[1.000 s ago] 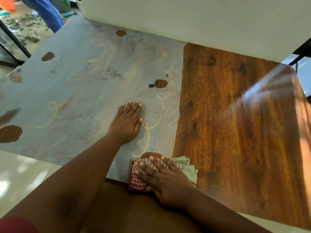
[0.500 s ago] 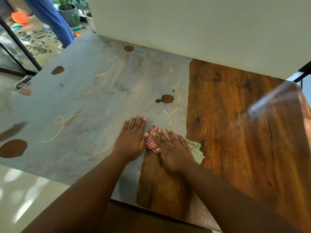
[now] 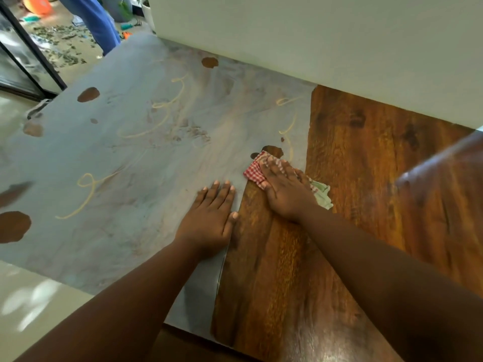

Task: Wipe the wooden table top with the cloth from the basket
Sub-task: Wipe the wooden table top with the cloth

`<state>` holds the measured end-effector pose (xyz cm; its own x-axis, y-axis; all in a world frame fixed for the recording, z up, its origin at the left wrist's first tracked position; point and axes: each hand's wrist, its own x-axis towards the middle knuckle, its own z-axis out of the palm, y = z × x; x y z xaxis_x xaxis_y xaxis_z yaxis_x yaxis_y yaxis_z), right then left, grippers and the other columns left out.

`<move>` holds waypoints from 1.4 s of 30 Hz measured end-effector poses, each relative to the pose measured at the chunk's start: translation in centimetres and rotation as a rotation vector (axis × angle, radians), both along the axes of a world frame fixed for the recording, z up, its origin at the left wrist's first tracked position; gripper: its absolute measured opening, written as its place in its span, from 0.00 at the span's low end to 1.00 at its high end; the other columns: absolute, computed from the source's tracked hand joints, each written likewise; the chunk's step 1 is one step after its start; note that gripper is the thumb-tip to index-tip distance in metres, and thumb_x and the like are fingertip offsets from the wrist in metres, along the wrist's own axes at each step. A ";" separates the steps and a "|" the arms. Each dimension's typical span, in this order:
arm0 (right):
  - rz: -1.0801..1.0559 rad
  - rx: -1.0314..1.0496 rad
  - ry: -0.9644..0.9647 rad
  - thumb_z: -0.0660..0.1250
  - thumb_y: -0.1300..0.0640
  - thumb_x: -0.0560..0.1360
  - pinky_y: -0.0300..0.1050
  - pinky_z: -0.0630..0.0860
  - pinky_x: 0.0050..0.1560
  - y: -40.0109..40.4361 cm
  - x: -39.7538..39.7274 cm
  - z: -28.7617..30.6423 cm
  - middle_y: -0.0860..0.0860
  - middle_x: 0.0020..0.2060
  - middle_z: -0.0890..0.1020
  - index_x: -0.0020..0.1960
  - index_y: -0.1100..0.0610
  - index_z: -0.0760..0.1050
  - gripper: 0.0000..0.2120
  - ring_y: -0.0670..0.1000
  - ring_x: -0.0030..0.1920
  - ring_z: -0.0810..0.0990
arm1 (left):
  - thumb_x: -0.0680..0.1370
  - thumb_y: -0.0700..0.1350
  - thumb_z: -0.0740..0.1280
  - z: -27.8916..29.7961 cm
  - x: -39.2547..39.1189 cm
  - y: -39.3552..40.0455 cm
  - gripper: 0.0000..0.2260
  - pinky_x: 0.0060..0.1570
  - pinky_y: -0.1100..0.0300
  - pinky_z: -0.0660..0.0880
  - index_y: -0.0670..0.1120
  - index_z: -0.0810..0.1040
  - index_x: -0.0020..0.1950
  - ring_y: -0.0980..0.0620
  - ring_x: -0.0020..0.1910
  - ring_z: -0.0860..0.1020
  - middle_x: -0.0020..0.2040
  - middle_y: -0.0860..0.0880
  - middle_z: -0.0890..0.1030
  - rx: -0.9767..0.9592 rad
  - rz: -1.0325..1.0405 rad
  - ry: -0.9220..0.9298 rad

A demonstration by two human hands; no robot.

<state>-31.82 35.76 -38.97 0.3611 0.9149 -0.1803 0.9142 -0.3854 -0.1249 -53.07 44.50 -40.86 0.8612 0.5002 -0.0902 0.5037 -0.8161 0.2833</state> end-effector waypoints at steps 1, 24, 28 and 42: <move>-0.010 0.001 -0.005 0.43 0.46 0.82 0.52 0.38 0.72 0.4 0.5 0.0 0.47 0.77 0.44 0.77 0.44 0.40 0.25 0.51 0.76 0.41 | 0.78 0.60 0.36 0.0 -0.1 0.0 0.28 0.72 0.56 0.33 0.51 0.38 0.75 0.54 0.75 0.34 0.76 0.52 0.39 0.004 -0.002 -0.003; -0.061 -0.036 0.028 0.43 0.45 0.82 0.59 0.38 0.73 4.6 5.3 -0.2 0.48 0.78 0.44 0.77 0.45 0.40 0.26 0.55 0.76 0.41 | 0.77 0.60 0.34 0.8 -0.2 0.1 0.29 0.69 0.61 0.29 0.52 0.40 0.77 0.56 0.74 0.32 0.77 0.55 0.40 -0.022 0.002 -0.010; 0.082 -0.039 0.032 0.41 0.44 0.81 0.58 0.37 0.72 1.2 2.3 -0.2 0.48 0.77 0.43 0.77 0.44 0.38 0.26 0.54 0.76 0.39 | 0.76 0.61 0.34 0.9 0.0 0.2 0.28 0.70 0.61 0.30 0.53 0.38 0.75 0.55 0.75 0.35 0.76 0.54 0.40 -0.015 0.013 0.019; 0.392 -0.017 0.291 0.38 0.43 0.76 0.58 0.26 0.67 -11.4 -14.2 0.5 0.44 0.74 0.38 0.78 0.44 0.42 0.30 0.53 0.72 0.32 | 0.81 0.55 0.41 1.3 0.0 -0.2 0.26 0.71 0.61 0.32 0.50 0.43 0.78 0.54 0.76 0.39 0.76 0.53 0.42 0.029 0.013 0.065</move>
<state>-46.03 24.36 -38.50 -0.0775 0.9681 -0.2383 0.9190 -0.0233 -0.3935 -53.04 44.31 -39.58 0.8474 0.5144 -0.1311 0.5308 -0.8169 0.2258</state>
